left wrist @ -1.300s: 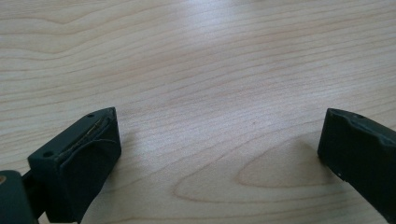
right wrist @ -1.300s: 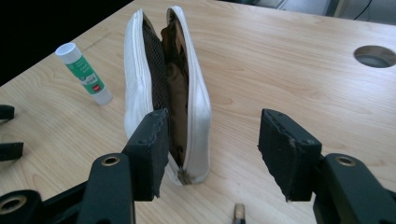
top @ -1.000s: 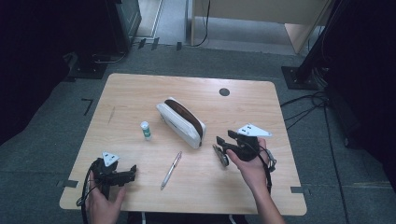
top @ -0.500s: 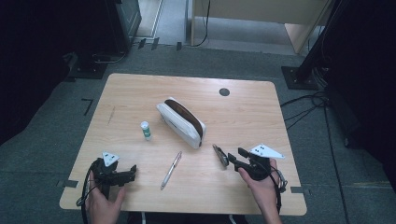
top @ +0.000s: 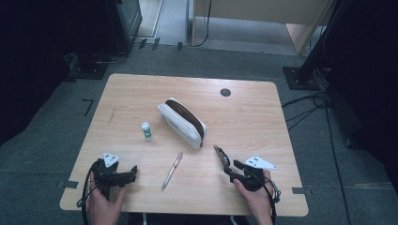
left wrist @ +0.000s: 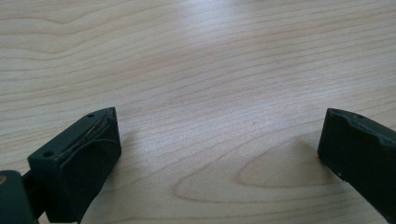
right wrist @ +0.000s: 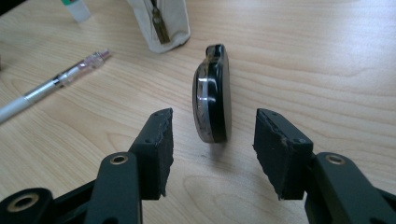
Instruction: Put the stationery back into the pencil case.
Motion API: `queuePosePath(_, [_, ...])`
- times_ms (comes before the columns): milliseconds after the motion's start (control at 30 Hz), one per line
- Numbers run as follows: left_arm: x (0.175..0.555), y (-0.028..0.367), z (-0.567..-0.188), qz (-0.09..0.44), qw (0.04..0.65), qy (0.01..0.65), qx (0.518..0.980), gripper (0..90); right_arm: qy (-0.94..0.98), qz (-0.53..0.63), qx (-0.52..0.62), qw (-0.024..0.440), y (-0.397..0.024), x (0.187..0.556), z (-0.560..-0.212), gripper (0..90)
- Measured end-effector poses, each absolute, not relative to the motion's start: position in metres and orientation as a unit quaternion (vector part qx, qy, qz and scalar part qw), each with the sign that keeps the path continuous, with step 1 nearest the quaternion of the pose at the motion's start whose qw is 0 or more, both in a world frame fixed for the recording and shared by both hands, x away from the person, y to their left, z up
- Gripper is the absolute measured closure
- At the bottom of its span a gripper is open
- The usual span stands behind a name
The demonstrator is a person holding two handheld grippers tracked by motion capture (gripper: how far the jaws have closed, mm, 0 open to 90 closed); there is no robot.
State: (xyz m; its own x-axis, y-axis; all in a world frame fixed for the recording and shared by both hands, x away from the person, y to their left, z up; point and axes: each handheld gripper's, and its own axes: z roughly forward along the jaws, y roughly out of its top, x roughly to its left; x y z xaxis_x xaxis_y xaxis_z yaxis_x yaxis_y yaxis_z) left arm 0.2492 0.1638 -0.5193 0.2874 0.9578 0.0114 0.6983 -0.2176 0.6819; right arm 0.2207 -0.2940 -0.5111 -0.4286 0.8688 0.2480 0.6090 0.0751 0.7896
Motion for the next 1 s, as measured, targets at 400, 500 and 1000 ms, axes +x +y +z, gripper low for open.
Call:
queuePosePath(400, [0.249,0.164,-0.519,0.223,0.291,0.554,0.748,0.0,0.731,0.41,0.52,0.168,-0.282,0.23,-0.52,57.7])
queuePosePath(500, [0.249,0.164,-0.519,0.223,0.291,0.554,0.748,0.0,0.729,0.402,0.527,0.173,-0.282,0.232,-0.521,69.3])
queuePosePath(1000, [0.249,0.164,-0.519,0.223,0.291,0.553,0.748,0.0,0.72,0.444,0.495,0.201,-0.287,0.228,-0.487,73.8])
